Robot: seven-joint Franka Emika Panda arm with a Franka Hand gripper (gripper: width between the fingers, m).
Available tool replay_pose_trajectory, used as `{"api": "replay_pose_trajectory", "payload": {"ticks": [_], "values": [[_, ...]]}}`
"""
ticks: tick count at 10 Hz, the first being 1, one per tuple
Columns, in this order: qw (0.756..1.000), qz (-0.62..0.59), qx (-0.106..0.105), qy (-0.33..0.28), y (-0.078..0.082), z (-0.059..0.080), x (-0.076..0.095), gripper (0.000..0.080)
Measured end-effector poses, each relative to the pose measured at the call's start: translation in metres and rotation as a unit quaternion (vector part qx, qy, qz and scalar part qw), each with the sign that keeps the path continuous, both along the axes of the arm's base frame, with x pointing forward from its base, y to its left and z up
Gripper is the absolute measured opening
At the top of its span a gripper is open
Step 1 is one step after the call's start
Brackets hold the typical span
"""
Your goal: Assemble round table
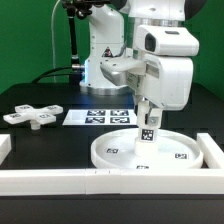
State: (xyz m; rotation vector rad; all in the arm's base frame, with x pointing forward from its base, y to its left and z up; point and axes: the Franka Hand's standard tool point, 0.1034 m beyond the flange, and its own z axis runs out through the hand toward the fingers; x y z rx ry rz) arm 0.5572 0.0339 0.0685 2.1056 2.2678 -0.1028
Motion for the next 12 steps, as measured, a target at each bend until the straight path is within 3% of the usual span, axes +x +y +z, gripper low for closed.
{"api": "replay_pose_trajectory", "payload": {"ticks": [6, 8, 11, 12], "values": [[0.973, -0.233, -0.008, -0.006, 0.0001, -0.0003, -0.0006, 0.0409], [0.942, -0.335, -0.007, -0.013, 0.0006, -0.0002, -0.0009, 0.0409], [0.866, -0.501, 0.001, -0.014, 0.0011, -0.0008, -0.0029, 0.0409], [0.824, -0.567, 0.005, -0.012, 0.0015, -0.0009, -0.0031, 0.0409]]}}
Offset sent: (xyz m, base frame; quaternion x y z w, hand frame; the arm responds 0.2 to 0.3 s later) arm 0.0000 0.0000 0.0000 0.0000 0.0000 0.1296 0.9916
